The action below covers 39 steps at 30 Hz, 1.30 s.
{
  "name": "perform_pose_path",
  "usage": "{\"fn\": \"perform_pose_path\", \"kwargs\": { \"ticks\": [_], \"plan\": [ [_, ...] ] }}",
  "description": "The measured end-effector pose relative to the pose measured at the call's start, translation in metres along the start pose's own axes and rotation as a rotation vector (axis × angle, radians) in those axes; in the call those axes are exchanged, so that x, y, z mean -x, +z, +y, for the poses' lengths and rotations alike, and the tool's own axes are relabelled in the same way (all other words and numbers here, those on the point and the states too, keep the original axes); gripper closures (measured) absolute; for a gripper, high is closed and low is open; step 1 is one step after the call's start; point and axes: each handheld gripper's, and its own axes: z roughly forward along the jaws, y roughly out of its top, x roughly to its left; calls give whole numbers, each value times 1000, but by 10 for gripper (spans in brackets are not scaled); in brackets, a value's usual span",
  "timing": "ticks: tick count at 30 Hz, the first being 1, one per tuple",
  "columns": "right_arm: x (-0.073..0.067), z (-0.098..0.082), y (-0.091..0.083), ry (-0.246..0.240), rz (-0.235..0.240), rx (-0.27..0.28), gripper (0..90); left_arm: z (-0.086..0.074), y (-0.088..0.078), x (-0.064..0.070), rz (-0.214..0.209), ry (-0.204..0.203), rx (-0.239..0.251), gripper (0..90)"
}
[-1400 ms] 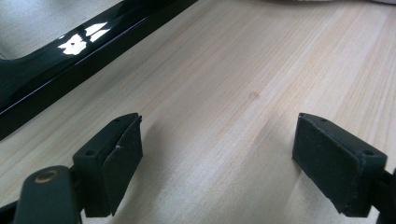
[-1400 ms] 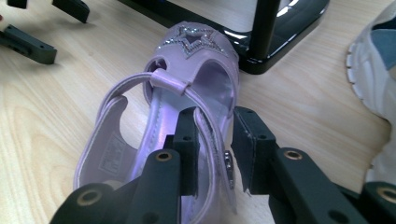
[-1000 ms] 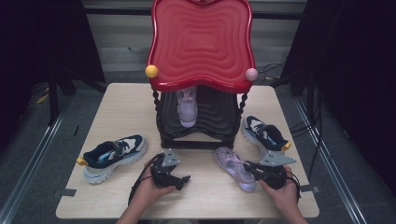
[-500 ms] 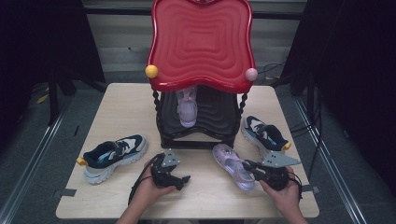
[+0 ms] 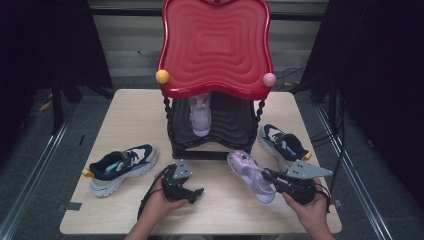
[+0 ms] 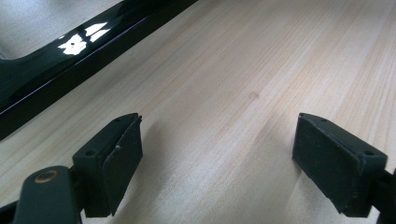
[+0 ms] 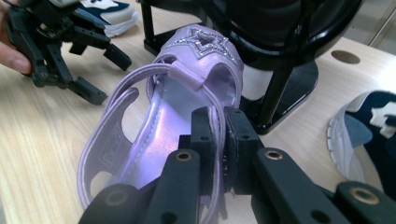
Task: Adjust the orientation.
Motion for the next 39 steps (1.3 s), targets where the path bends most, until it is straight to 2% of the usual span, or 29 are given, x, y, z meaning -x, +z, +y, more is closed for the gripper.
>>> {"fn": "perform_pose_path", "kwargs": {
  "ticks": [8, 18, 29, 39],
  "plan": [
    [-4, 23, -10, -5, 6, 16, 832, 0, 0, 0, -1, 0, 0, 155],
    [-2, 51, -13, 21, -25, 50, 833, 0, 0, 0, -1, 0, 0, 155],
    [4, 71, 4, 51, -103, 79, 833, 0, 0, 0, -2, 0, 1, 155],
    [6, 85, 23, 69, -204, 83, 833, 0, 0, 0, -2, 0, 1, 155]
  ]
}}
